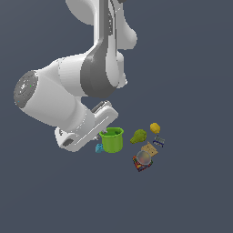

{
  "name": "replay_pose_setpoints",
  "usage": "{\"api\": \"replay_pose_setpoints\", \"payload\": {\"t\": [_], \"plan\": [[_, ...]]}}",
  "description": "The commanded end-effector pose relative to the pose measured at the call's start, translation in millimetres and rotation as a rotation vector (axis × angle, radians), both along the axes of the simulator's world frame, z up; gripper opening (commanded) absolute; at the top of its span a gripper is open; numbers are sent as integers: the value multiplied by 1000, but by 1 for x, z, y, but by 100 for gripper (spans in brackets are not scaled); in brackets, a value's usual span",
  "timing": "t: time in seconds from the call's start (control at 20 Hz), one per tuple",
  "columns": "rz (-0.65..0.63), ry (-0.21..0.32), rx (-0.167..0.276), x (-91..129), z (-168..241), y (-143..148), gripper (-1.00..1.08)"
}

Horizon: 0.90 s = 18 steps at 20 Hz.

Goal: Pick up a designated object from a clutter of objects.

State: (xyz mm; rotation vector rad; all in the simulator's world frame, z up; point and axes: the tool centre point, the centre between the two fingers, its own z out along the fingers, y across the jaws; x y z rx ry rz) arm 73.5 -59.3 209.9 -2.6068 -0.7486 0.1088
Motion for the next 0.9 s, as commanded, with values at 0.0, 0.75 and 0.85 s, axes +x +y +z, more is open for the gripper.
{"api": "replay_pose_setpoints", "payload": {"t": [0.0,0.75,0.85], "plan": [[23,-93,19,12,23,-5,-100],[130,-527,123,36,139,-31,-100],[140,-568,134,36,150,-34,-100]]}}
